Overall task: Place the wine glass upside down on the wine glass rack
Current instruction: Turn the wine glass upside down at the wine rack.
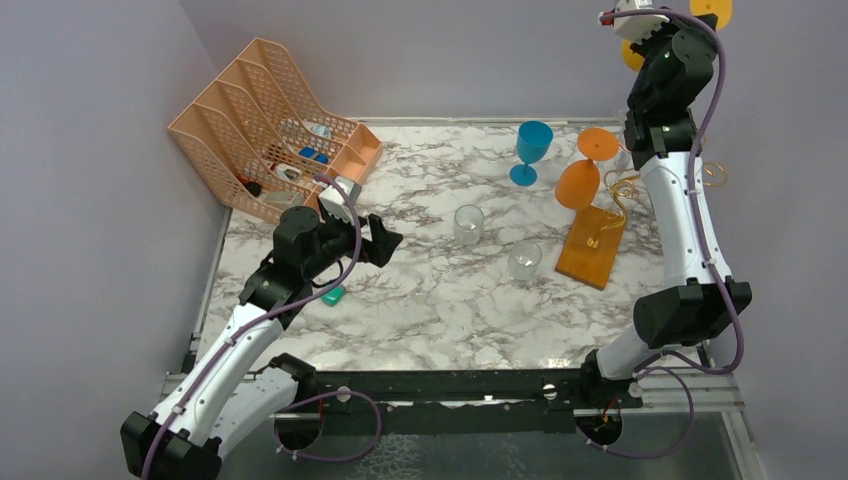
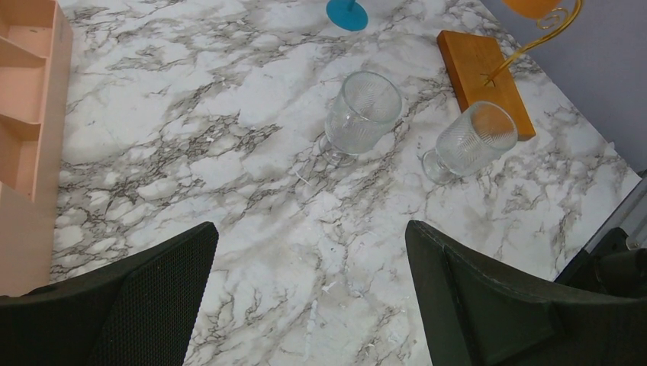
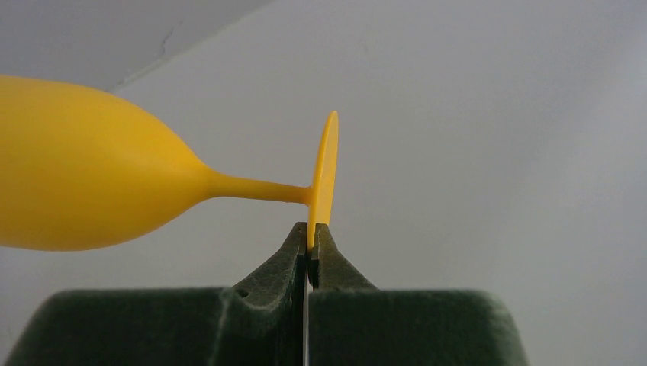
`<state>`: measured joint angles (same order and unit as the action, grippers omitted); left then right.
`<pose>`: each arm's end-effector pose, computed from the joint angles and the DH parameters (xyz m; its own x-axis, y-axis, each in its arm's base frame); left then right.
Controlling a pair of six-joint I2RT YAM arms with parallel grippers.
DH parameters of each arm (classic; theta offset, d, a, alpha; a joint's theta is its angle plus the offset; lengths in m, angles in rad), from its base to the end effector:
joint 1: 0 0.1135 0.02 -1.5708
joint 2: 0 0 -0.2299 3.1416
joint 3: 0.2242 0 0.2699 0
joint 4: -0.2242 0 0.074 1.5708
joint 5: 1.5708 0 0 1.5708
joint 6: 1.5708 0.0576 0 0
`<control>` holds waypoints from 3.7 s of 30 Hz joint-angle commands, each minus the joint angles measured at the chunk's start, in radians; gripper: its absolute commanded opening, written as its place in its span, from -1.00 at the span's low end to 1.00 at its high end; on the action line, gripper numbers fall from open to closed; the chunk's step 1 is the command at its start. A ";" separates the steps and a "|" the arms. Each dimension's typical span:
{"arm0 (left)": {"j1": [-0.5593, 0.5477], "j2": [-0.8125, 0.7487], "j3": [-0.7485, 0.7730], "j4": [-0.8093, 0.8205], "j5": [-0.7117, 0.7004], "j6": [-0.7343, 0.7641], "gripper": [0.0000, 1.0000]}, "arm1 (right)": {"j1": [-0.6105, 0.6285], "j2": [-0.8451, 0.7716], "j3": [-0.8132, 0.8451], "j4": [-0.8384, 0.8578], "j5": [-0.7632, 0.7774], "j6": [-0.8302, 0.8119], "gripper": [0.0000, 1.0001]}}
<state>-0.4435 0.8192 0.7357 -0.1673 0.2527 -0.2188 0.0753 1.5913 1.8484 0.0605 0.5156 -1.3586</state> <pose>0.2250 -0.1228 0.2871 -0.3565 -0.0633 -0.9322 0.5705 0.7754 -0.2708 0.3829 0.0004 0.5071 -0.3270 -0.8776 -0.3506 0.3890 0.2131 -0.8962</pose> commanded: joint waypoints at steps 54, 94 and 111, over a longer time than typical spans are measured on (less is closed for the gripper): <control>-0.176 -0.078 -0.004 -0.056 -0.117 0.067 0.99 | -0.143 -0.142 -0.304 -0.156 0.033 0.087 -0.98; -0.207 -0.100 -0.004 -0.058 -0.129 0.073 0.99 | -0.098 -0.231 -0.424 -0.283 -0.004 0.117 -0.98; -0.214 -0.113 -0.007 -0.057 -0.130 0.073 0.99 | -0.075 -0.257 -0.420 -0.394 0.095 0.180 -0.98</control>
<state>-0.6502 0.7223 0.7269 -0.2268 0.1402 -0.1555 -0.0074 1.3670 1.4162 -0.2932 0.5682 -1.2221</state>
